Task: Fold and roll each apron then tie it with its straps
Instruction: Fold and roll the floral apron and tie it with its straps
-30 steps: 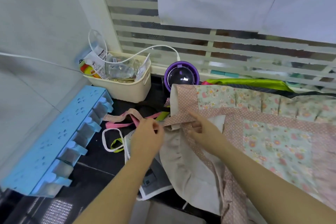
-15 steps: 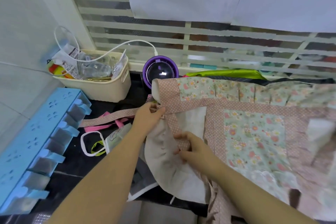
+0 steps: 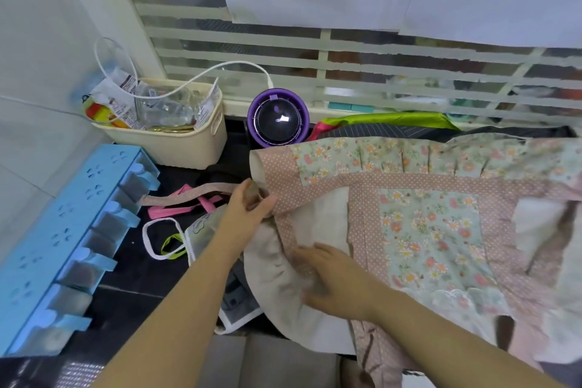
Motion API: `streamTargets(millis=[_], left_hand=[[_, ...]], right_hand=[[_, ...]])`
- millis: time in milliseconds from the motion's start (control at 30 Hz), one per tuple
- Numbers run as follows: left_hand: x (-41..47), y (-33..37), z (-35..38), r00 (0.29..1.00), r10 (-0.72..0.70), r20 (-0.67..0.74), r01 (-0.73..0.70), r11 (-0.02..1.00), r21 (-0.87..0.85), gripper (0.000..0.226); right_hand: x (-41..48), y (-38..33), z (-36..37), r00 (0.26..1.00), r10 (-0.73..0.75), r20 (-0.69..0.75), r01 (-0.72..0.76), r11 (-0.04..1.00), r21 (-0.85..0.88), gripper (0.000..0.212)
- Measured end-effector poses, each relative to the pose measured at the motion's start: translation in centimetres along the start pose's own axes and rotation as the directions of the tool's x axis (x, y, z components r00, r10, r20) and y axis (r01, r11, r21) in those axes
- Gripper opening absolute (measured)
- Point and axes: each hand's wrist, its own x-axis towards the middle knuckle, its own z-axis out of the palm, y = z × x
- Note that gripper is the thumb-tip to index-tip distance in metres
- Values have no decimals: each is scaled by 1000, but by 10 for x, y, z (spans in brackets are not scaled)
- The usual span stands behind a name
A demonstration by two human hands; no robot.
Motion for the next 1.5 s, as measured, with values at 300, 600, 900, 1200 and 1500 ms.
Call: streamTargets(millis=[300, 600, 900, 1200, 1500], left_hand=[[-4, 36, 48, 760, 462, -458, -167, 819, 549, 55], [-24, 46, 194, 865, 448, 225, -491, 663, 566, 34], [-16, 60, 332, 810, 347, 473, -584, 551, 596, 44], [-5, 79, 420, 479, 561, 675, -825, 27, 564, 49], [16, 75, 430, 666, 218, 713, -745, 178, 642, 53]], right_hand=[[-63, 30, -47, 864, 317, -391, -139, 897, 421, 31], [-174, 133, -104, 381, 747, -545, -90, 617, 782, 14], [-224, 249, -167, 330, 839, -432, -230, 515, 825, 42], [-208, 304, -171, 537, 794, -285, -366, 524, 769, 32], [-253, 287, -242, 857, 415, 305, -449, 313, 837, 24]])
